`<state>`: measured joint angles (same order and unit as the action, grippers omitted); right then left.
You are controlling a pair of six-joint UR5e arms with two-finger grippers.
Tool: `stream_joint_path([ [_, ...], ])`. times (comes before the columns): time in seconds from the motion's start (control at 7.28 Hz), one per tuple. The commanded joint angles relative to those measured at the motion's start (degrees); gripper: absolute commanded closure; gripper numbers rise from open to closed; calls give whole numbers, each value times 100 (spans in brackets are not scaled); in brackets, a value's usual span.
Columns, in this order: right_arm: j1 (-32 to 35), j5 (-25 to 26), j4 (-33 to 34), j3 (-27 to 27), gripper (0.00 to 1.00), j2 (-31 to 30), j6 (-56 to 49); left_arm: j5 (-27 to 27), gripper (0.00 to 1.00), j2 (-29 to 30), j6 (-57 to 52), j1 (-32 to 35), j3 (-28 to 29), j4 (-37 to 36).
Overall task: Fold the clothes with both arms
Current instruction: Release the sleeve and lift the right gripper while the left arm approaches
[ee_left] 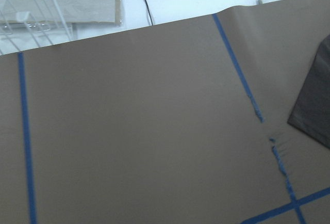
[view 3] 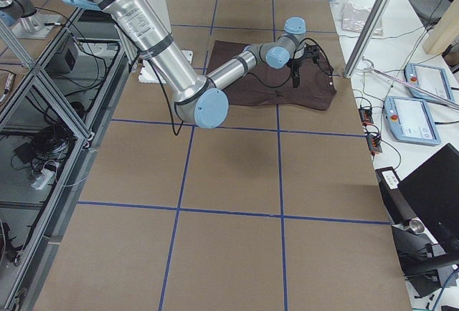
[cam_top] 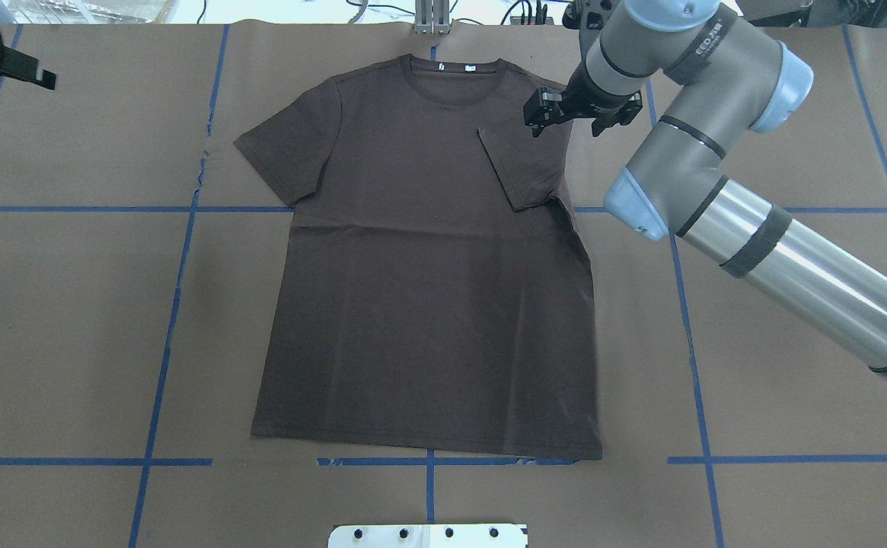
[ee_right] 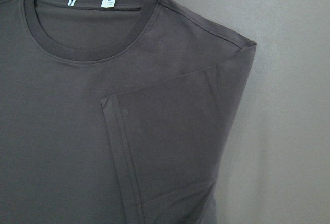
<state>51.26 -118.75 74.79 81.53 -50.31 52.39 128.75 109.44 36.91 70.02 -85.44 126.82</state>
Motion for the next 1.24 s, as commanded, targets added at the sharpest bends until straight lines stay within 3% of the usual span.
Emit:
stream_joint_path([
  [0.0,279,-192,18,249,0,-155,-18,-761,0,489,956,-909,63,44],
  [0.14,262,-175,18,249,0,-190,-27,-1024,0,690,1263,-1259,141,44],
  [0.27,253,-166,18,240,0,-286,-62,-1627,0,953,1501,-1593,481,149],
  [0.55,104,36,27,82,0,-348,-445,-2735,0,1192,2484,-2061,1472,1173],
  [0.69,165,-16,53,82,0,-348,-831,-3350,0,1280,2514,-2245,1756,1248],
  [1.1,445,-445,88,100,0,-348,-826,-3584,0,1378,2584,-2291,2109,1318],
])
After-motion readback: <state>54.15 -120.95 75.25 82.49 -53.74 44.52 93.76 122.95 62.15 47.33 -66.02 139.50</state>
